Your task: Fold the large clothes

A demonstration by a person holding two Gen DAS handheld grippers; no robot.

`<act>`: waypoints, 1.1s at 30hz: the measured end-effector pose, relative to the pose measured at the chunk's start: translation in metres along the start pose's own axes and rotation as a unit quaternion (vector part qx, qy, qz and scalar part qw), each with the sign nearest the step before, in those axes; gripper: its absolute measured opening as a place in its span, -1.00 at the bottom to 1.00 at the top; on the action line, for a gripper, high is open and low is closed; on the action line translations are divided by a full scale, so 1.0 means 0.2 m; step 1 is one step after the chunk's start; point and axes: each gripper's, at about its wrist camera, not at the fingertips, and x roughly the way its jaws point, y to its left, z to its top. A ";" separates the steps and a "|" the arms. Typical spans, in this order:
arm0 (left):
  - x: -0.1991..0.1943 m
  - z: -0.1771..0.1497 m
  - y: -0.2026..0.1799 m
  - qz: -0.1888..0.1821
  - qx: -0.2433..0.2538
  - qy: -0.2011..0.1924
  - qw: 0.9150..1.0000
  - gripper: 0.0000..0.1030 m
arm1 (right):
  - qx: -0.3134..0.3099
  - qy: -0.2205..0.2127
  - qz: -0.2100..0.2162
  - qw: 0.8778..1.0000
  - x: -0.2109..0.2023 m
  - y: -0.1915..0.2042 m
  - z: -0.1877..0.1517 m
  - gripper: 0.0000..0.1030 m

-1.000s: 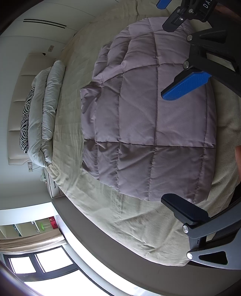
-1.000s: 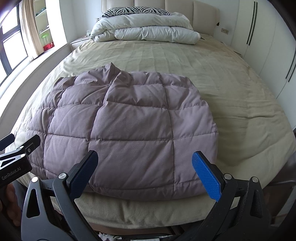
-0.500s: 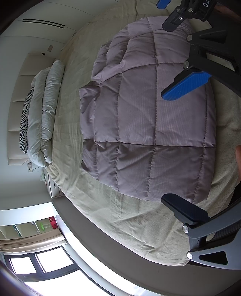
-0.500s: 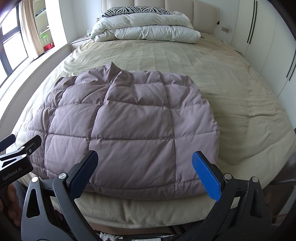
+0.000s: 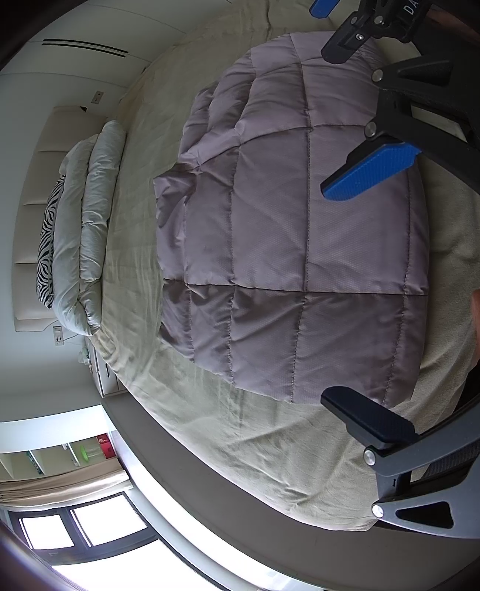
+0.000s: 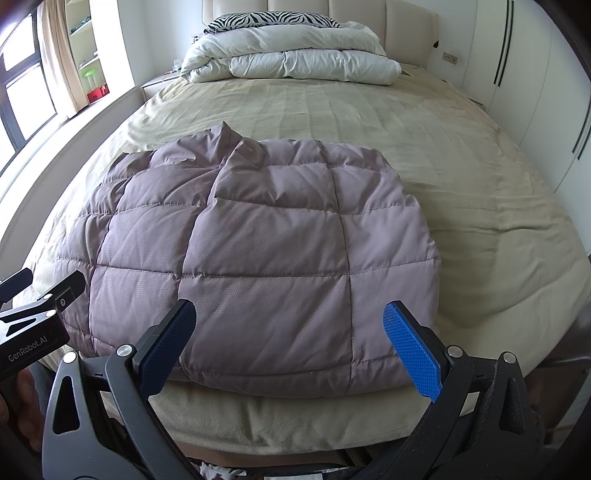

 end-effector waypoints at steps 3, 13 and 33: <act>0.00 0.00 0.00 0.000 0.000 0.000 1.000 1.00 | 0.000 0.000 0.001 1.000 0.00 0.00 0.00 1.00; 0.00 0.00 0.00 0.000 0.001 0.000 1.000 1.00 | 0.000 0.000 0.001 1.000 0.00 0.00 0.00 1.00; 0.01 0.00 0.02 -0.004 0.005 0.003 1.000 1.00 | 0.001 0.001 0.002 1.000 0.00 -0.01 0.00 1.00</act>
